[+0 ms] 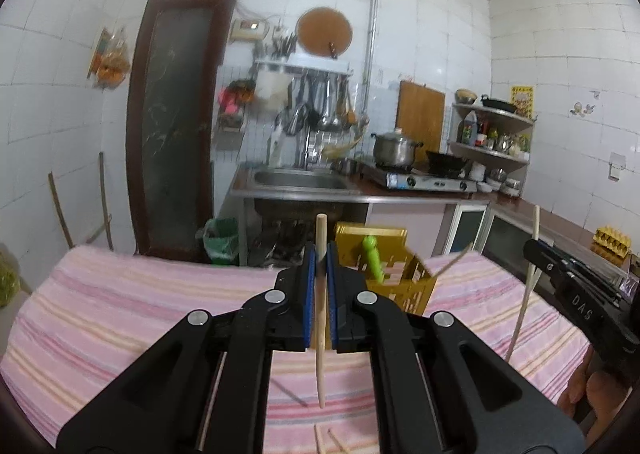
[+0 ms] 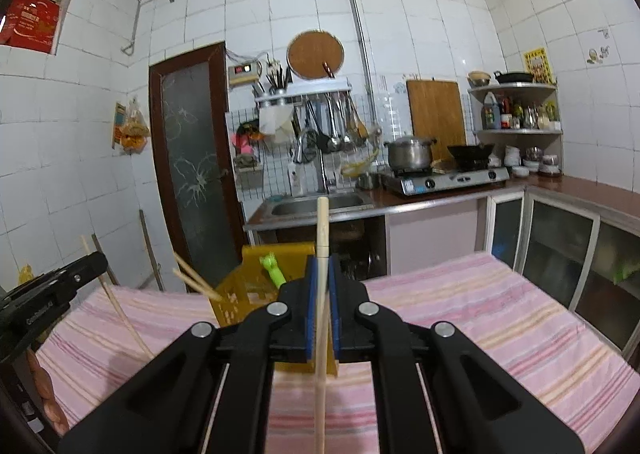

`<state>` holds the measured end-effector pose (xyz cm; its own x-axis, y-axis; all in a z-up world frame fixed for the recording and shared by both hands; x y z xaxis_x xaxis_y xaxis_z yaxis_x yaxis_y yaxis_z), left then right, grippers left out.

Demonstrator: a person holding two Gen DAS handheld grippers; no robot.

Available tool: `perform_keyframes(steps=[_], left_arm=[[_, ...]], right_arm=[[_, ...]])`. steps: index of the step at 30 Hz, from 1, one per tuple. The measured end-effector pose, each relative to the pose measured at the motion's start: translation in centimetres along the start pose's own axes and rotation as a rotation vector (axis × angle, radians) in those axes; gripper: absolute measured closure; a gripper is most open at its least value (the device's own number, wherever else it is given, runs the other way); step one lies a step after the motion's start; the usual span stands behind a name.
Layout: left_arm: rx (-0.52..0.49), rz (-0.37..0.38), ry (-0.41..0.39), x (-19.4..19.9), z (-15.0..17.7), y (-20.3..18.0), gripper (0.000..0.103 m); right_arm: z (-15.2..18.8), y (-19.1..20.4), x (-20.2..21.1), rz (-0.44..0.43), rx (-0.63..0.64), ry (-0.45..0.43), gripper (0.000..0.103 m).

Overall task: Organize utensils
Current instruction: 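Carry the chopsticks in both tools up over the yellow holder, then lower both chopsticks into the yellow holder and open both tools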

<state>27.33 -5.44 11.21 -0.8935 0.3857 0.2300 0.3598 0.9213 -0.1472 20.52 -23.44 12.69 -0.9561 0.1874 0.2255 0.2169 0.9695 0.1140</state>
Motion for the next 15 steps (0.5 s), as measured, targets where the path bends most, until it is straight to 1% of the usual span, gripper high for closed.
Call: perform_keyframes(steps=[3,6,11,15], left_arm=[[-0.010,0.026,-0.040,-0.2,-2.5,-0.7,0.099],[-0.026,0.048,-0.092,-0.5,-5.5,-1.8,0.099],[-0.067,0.047,-0.183,-1.7,-9.9,-3.1,0.099],[-0.095,0.022,-0.221,-3.6,-11.5,-3.2,0.099]], right_arm=[[-1.9,0.5,-0.2,-0.003,-0.007,-0.039,0.097],[-4.8,0.9,-0.8,-0.012,-0.030,-0.085,0.097],[-8.8,2.2,-2.3,-0.018,-0.041,-0.145,0.097],[-10.3,3.5,-4.6,-0.003,-0.039,-0.203,0.097]])
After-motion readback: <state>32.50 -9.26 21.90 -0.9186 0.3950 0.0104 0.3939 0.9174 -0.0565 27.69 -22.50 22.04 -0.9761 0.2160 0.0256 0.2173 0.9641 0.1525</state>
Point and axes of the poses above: each gripper's, at about its wrist camera, not at the fingertips, and x roughly against the way its jaws point, y to its left, z to its underside, the point moved 6 cm from there along -x, roughly the way its jaws point, and after that the axes turned 8 degrees about z, right-handed, at the moved point
